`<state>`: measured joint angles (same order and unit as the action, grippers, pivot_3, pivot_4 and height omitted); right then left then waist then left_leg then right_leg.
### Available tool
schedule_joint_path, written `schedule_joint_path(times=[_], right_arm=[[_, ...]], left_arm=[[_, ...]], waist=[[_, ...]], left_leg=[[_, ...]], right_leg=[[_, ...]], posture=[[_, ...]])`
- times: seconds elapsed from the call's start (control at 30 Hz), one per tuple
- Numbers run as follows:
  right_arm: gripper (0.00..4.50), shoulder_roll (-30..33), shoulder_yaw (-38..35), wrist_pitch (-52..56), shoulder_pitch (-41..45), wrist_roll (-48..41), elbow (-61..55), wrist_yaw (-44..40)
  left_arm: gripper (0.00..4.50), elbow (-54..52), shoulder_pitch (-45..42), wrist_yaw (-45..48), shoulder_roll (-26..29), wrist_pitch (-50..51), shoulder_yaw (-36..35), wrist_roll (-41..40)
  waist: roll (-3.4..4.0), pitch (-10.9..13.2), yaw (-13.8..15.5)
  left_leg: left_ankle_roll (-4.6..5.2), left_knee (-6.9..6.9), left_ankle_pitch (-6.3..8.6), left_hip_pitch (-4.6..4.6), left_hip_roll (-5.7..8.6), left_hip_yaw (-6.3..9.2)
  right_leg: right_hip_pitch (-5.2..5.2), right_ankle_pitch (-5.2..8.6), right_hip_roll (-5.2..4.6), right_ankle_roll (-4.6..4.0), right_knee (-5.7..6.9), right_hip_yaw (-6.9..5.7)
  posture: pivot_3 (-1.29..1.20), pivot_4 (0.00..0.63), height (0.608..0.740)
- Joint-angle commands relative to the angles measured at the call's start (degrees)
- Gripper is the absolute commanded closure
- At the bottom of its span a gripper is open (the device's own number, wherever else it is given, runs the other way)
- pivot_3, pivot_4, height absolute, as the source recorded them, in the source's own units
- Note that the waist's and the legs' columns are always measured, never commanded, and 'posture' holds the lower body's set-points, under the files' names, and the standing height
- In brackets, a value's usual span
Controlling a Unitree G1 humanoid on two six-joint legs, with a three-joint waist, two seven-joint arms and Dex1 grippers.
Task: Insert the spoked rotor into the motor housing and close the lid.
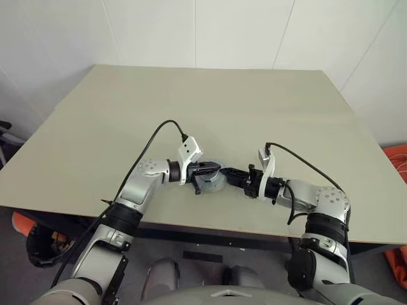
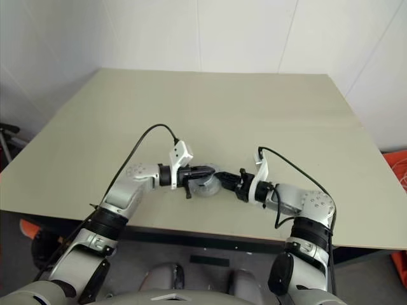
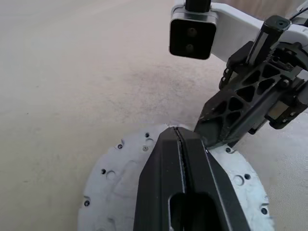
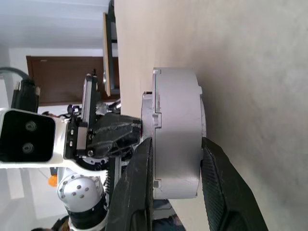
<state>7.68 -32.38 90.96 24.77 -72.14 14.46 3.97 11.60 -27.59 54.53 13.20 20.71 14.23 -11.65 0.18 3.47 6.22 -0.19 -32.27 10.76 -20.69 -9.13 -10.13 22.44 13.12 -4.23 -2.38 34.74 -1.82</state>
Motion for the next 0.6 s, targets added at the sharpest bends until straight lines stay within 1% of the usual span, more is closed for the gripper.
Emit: schedule_joint_path(times=[0.03, 0.13, 0.2, 0.27, 0.37, 0.47, 0.57, 0.6], right_arm=[[3.36, -0.69, 1.08, 1.54, 1.86, -8.51, -4.17, -2.18], [3.36, -0.66, 0.84, 1.42, 1.91, -8.39, -3.91, -1.75], [3.36, -0.82, 0.45, 0.67, 1.79, -7.88, -4.07, -1.27], [3.36, -0.78, -0.11, -0.52, 1.71, -7.61, -4.03, -0.86], [3.36, -0.45, -0.77, -2.05, 1.21, -7.56, -4.23, -0.45], [3.36, -0.17, -1.37, -4.24, 0.70, -8.13, -4.21, 0.23], [3.36, 0.26, -1.22, -5.56, 0.27, -8.33, -4.16, 0.34], [3.36, 0.24, -1.09, -5.97, 0.51, -8.58, -4.10, 0.49]], left_arm=[[4.50, 1.01, 1.42, -0.12, 0.80, 1.94, 1.28, 0.68], [4.50, 0.49, 1.63, -0.65, 0.71, 2.28, 0.70, 0.23], [4.50, -0.60, 1.73, -1.78, -0.09, 3.69, -1.45, -1.84], [4.50, -2.22, 1.59, -3.59, -1.40, 6.98, -5.38, -5.80], [4.50, -5.12, 1.25, -7.71, -3.19, 14.49, -14.13, -14.59], [4.50, -7.28, 3.12, -10.19, -2.01, 20.89, -21.00, -21.11], [4.50, -10.39, 6.65, -12.64, -0.61, 27.06, -25.32, -26.14], [4.32, -12.11, 8.75, -13.53, -0.19, 30.10, -26.94, -28.60]], waist=[[0.00, 0.00, -0.04], [0.00, 0.00, -0.04], [0.00, 0.00, -0.06], [0.00, 0.00, -0.15], [0.00, 0.00, -0.22], [0.00, 0.00, -0.26], [0.00, 0.00, -0.31], [0.00, 0.00, -0.32]], left_leg=[[0.00, -0.01, 0.00, 0.00, 0.00, 0.00], [0.00, -0.04, 0.00, 0.00, 0.00, 0.00], [0.00, -0.06, 0.00, 0.00, 0.00, 0.00], [0.00, -0.06, 0.00, -0.01, -0.01, 0.00], [0.00, -0.15, 0.00, -0.17, -0.03, 0.01], [0.02, -0.29, 0.01, -0.38, -0.06, 0.04], [0.07, -0.31, 0.04, -0.38, -0.06, 0.04], [0.10, -0.33, 0.06, -0.39, -0.06, 0.04]], right_leg=[[0.00, 0.00, 0.00, 0.00, 0.00, 0.00], [-0.01, 0.00, 0.00, 0.00, 0.01, -0.01], [-0.01, 0.00, 0.00, 0.00, 0.02, -0.01], [0.00, 0.00, 0.00, -0.01, 0.03, -0.01], [0.13, -0.01, 0.00, -0.03, 0.10, -0.05], [0.27, -0.03, 0.00, -0.06, 0.17, -0.12], [0.25, -0.03, 0.00, -0.05, 0.15, -0.14], [0.25, -0.03, 0.00, -0.05, 0.14, -0.15]], posture=[[0.00, 0.000, 0.740], [0.00, 0.000, 0.740], [0.00, 0.000, 0.740], [0.00, 0.000, 0.740], [0.00, 0.000, 0.740], [0.00, 0.000, 0.740], [0.00, 0.000, 0.740], [0.00, 0.000, 0.740]])
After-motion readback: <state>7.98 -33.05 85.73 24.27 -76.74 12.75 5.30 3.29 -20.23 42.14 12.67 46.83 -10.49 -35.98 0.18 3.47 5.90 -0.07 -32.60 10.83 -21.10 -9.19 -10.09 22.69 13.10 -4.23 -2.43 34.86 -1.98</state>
